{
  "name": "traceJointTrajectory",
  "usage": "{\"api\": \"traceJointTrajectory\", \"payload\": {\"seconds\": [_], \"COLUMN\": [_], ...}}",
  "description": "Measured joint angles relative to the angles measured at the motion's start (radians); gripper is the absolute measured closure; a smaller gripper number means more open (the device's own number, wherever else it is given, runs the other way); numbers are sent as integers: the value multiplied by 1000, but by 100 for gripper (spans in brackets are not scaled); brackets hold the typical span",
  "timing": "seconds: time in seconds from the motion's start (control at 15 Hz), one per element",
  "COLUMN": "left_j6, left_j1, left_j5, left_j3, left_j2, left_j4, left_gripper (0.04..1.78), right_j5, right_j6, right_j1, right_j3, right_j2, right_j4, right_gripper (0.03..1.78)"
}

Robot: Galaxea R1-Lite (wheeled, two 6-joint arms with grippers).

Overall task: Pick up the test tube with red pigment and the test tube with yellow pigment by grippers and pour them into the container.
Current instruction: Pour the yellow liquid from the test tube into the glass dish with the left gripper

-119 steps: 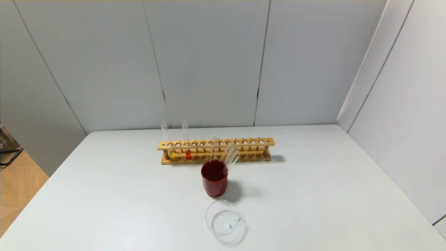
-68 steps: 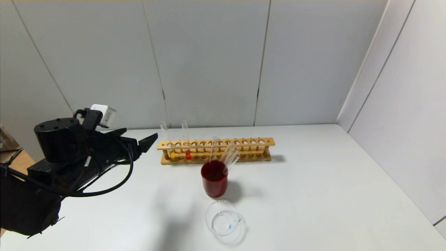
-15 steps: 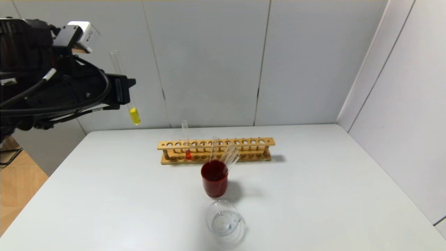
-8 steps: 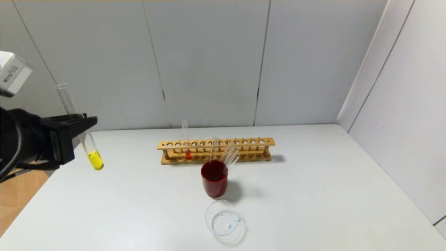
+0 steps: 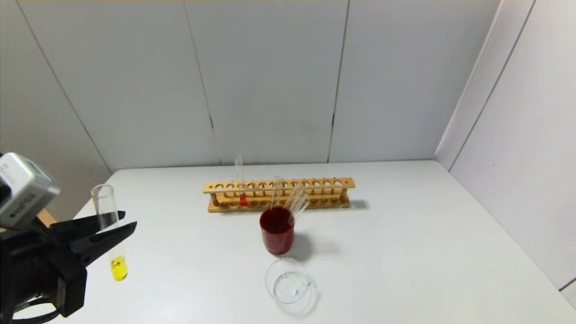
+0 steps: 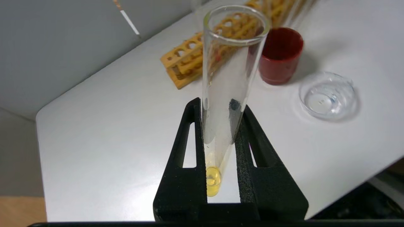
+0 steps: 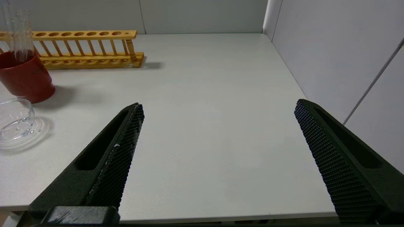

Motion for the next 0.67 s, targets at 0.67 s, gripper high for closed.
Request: {"api": "traceJointTrajectory", "payload": {"seconds": [0.67], "left_j6": [200], "left_j1": [-236], "left_j5": [299], "left_j3": [-14], "left_j2": [335], "left_j4": [-64], "left_gripper": [151], "right_j5": [0], "right_j6": [0], "right_j1": [0], "right_j3": [0], "right_j2": [0], "right_j4": [0], "right_gripper": [7]}}
